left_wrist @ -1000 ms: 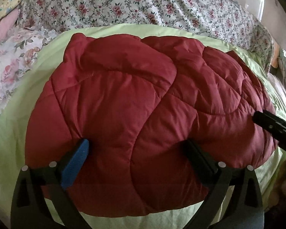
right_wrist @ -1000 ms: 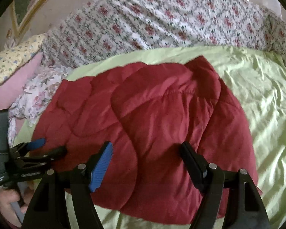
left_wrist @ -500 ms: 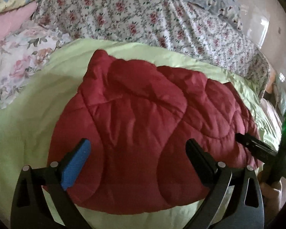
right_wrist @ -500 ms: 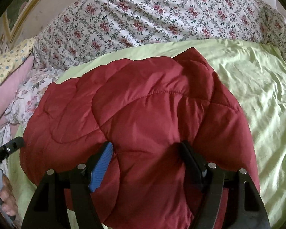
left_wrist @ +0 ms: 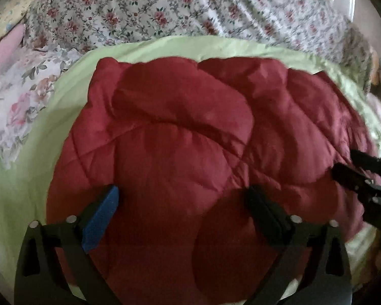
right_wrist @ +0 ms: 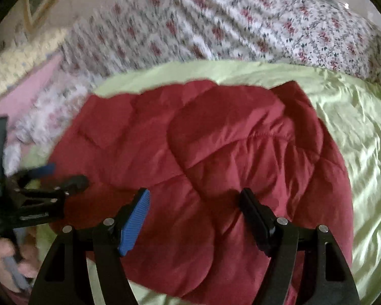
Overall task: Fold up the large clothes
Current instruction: 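Press and smooth the folded jacket on the sheet with both grippers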
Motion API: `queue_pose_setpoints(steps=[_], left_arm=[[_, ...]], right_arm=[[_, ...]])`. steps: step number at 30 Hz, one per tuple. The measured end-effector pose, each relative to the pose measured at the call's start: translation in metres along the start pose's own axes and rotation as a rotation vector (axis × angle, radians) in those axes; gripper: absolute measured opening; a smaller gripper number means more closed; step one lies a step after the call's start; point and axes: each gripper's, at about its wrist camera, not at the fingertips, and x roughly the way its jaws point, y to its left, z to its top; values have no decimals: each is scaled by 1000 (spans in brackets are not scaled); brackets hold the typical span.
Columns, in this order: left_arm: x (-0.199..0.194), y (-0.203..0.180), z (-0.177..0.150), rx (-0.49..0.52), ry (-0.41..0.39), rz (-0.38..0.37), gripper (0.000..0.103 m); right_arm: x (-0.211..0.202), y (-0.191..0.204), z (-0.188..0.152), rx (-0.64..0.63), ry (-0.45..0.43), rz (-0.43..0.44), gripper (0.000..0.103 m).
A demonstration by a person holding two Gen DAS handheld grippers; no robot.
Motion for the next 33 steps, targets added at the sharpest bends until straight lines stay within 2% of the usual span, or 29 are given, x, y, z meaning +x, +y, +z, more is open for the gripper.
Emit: queue_pose_setpoints(steps=[4, 10, 18, 24, 28, 33], left_arm=[[11, 6, 1, -49, 7, -17, 103], [14, 3, -2, -35, -16, -1, 103], [14, -1, -5, -47, -30, 19, 103], [13, 1, -5, -62, -21, 13, 103], [14, -1, -5, -67, -23, 24, 103], [11, -1, -5, -68, -18, 24, 103]], right_arm=[[19, -14, 3, 55, -10, -13, 76], [21, -9, -9, 46, -72, -34, 78], [20, -16, -16, 33, -122, 3, 78], [-7, -32, -19, 106, -177, 80, 78], [-3, -36, -22, 82, -147, 40, 78], [5, -21, -24, 10, -130, -50, 78]])
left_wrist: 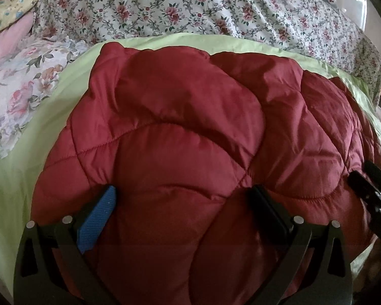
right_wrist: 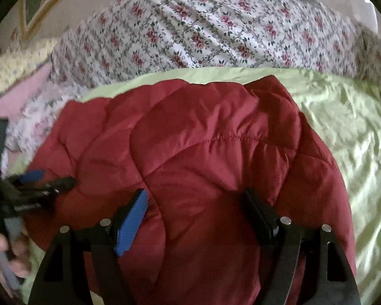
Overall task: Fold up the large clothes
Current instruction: 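Press and smooth the folded jacket on the sheet with both grippers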
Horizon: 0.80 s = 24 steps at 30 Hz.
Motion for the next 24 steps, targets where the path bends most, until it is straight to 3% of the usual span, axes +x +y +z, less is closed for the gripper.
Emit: queue_pose_setpoints(steps=[8, 12, 17, 24], left_arm=[[-38, 20, -11, -39, -40, -13, 103], [-24, 30, -15, -65, 4, -21, 103], [-21, 26, -17, -47, -7, -4, 103], [-18, 29, -15, -51, -7, -12, 103]], right_arm=[[4, -7, 0, 30, 7, 15, 79], [1, -10, 1, 47, -5, 31, 79], [-20, -11, 6, 56, -22, 36, 79], [-16, -12, 0, 27, 59, 3, 79]])
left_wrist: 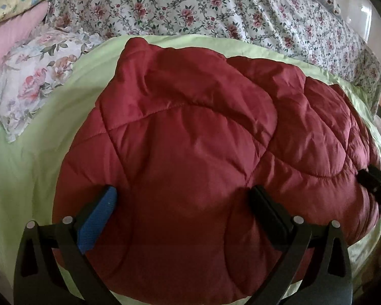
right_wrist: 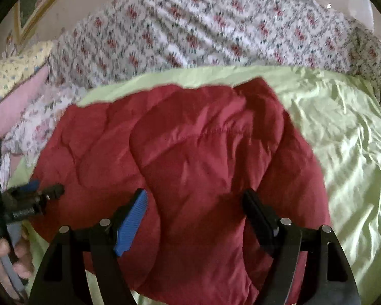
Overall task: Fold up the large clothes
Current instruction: 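Press and smooth the folded jacket on the sheet with both grippers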
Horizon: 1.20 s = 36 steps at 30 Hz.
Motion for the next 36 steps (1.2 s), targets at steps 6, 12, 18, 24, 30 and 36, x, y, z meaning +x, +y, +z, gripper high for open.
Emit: queue_pose_setpoints(steps=[6, 12, 18, 24, 30, 36], left_arm=[[2, 0, -1, 3, -1, -1, 103], [-9, -4, 4, 3, -1, 30, 103], [-13, -1, 1, 3, -5, 39, 103], [-12, 1, -2, 2, -1, 38, 103], [-22, -1, -8, 1, -9, 22, 103], [-41, -9, -21, 7, -25, -41, 103]], right_arm=[[11, 1, 0, -5, -5, -15, 82], [12, 0, -3, -15, -15, -15, 82], [11, 1, -4, -12, -19, -13, 82], [0, 1, -4, 9, -31, -5, 82], [-36, 11, -3, 17, -74, 80, 82], [-23, 26, -22, -40, 1, 33, 82]])
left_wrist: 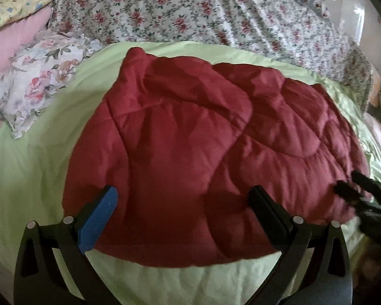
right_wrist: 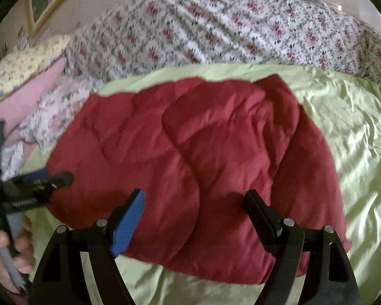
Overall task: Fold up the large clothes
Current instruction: 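Press and smooth the folded jacket on the sheet with both grippers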
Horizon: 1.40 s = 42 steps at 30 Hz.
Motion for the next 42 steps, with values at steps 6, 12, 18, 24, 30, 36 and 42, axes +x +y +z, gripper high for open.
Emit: queue_pose_setpoints(steps=[6, 12, 18, 24, 30, 36, 42], left_arm=[[15, -12, -7, 44, 20, 31, 103], [20, -10, -7, 37, 19, 28, 103], [23, -9, -7, 42, 22, 37, 103], [23, -9, -7, 40, 23, 38, 103], [3, 2, -1, 1, -24, 38, 103], [15, 24, 16, -13, 3, 55, 103], [47, 31, 39, -12, 66, 34, 103]], right_arm=[[11, -1, -4, -13, -3, -69, 84], [14, -11, -5, 8, -8, -88, 85], [7, -13, -4, 26, -13, -77, 84], [16, -15, -7, 9, -15, -92, 86], [20, -20, -7, 24, -14, -91, 88], [7, -19, 6, 67, -3, -58, 89], [28, -22, 44, 46, 55, -45, 89]])
